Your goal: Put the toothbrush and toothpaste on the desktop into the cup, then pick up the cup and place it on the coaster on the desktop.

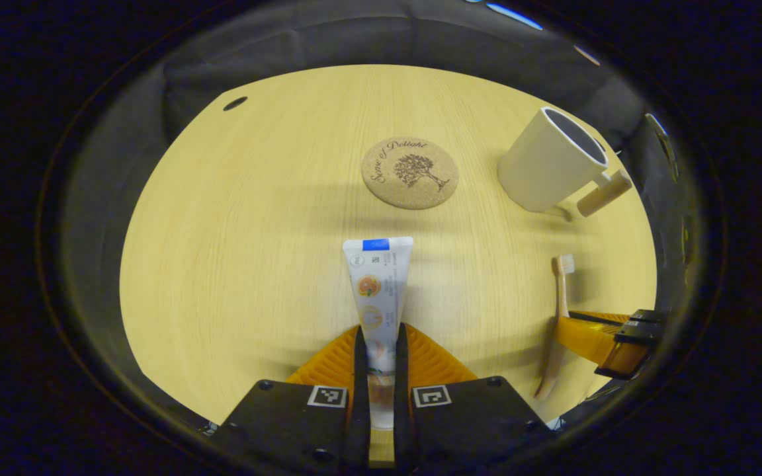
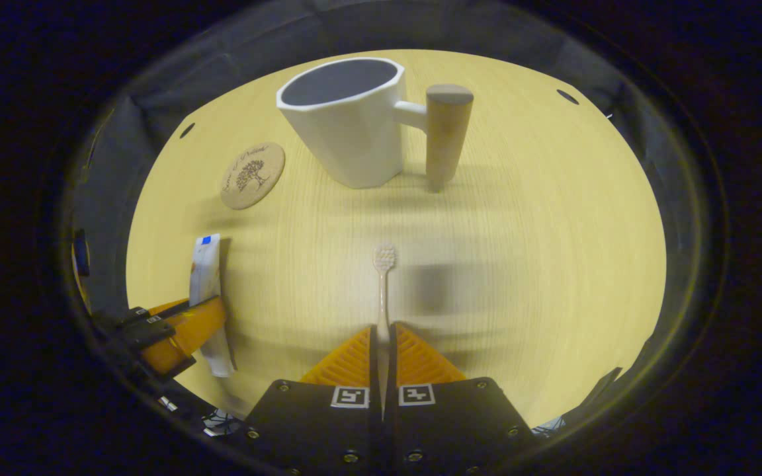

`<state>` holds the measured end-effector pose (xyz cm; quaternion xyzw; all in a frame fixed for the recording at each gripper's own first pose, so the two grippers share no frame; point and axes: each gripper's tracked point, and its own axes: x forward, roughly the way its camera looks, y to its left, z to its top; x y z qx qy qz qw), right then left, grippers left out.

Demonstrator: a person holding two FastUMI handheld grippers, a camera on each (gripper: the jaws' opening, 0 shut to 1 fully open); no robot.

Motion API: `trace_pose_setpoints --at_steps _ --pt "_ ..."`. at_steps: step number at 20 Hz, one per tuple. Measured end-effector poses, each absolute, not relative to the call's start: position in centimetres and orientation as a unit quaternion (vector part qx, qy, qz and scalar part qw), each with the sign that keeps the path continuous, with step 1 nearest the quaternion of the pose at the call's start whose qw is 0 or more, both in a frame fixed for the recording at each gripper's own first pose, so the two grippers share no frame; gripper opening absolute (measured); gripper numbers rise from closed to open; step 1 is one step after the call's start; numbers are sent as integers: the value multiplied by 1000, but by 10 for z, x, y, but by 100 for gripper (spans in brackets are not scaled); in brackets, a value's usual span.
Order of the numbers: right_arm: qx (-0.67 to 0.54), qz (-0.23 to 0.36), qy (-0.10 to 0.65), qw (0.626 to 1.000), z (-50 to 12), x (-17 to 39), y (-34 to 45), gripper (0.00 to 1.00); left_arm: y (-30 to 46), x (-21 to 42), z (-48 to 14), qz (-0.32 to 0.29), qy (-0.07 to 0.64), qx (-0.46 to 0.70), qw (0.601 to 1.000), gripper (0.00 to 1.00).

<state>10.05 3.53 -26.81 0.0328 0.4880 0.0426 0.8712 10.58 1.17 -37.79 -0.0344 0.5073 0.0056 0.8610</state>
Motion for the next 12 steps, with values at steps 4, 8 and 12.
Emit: trace_pose_setpoints --at_steps 4,8,12 --pt "52 53 465 882 -247 97 37 2 15 102 -375 10 505 -41 862 22" --pt "68 63 432 897 -211 91 34 2 18 101 -367 13 497 -39 867 22" --pt "90 68 396 911 -172 101 33 2 21 98 -363 15 495 -41 868 22"
